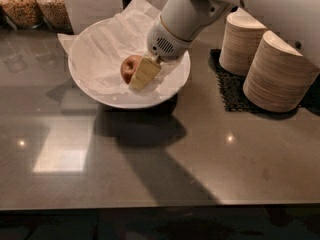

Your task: Pick apple from white bowl

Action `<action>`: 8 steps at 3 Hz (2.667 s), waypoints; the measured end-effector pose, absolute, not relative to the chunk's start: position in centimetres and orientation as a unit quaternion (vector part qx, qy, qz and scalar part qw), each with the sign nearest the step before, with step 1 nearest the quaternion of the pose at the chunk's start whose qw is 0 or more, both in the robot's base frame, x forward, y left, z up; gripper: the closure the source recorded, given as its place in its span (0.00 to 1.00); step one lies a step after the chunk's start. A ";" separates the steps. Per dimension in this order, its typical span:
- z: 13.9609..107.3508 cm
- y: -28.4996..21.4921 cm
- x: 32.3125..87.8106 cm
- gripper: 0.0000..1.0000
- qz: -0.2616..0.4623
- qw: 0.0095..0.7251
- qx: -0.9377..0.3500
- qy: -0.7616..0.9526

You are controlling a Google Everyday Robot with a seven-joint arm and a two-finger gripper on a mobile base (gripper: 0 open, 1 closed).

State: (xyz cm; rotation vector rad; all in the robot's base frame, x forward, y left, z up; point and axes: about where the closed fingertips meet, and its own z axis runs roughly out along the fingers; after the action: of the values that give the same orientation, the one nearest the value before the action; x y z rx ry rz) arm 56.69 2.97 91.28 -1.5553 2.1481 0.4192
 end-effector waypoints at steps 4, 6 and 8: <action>91.3 3.0 56.7 0.28 0.152 0.226 -0.564 0.779; 91.3 3.0 56.7 0.00 0.152 0.226 -0.564 0.779; 91.3 2.7 57.5 0.00 0.127 0.258 -0.530 0.798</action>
Offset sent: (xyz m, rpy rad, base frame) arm 0.0000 0.0000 0.0000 0.0000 0.0000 0.0000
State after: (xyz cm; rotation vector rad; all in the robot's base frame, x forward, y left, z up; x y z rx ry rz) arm 57.48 2.74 91.34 -1.4361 2.1634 0.3444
